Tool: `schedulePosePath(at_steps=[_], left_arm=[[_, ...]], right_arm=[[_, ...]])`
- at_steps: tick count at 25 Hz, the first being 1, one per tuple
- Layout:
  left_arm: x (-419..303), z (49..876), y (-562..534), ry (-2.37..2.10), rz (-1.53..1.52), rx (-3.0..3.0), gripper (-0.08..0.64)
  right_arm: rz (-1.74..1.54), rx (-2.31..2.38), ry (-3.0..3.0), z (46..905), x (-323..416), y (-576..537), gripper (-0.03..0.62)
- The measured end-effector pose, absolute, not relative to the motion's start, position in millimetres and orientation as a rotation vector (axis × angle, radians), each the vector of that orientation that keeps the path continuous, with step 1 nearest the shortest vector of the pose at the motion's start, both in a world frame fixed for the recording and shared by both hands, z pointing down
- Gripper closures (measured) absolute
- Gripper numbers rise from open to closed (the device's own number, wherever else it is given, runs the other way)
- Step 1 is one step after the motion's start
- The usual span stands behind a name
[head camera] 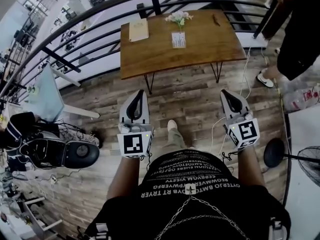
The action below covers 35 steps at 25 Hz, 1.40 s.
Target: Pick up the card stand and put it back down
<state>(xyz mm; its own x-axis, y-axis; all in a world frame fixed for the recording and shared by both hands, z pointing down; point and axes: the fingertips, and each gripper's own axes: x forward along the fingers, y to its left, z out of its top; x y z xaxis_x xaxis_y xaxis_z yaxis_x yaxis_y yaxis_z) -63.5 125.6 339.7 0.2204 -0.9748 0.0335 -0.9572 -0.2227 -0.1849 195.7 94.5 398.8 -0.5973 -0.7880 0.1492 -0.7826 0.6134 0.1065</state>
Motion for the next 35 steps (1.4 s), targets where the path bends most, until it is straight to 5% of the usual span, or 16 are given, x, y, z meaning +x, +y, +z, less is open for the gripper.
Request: schedulePosePath(at_steps=[35], left_arm=[[-91,355,-66,1.654,-0.375,-2.378,0.531]], right_arm=[[0.084,1.313,-2.563,401,139,-67,0.578]])
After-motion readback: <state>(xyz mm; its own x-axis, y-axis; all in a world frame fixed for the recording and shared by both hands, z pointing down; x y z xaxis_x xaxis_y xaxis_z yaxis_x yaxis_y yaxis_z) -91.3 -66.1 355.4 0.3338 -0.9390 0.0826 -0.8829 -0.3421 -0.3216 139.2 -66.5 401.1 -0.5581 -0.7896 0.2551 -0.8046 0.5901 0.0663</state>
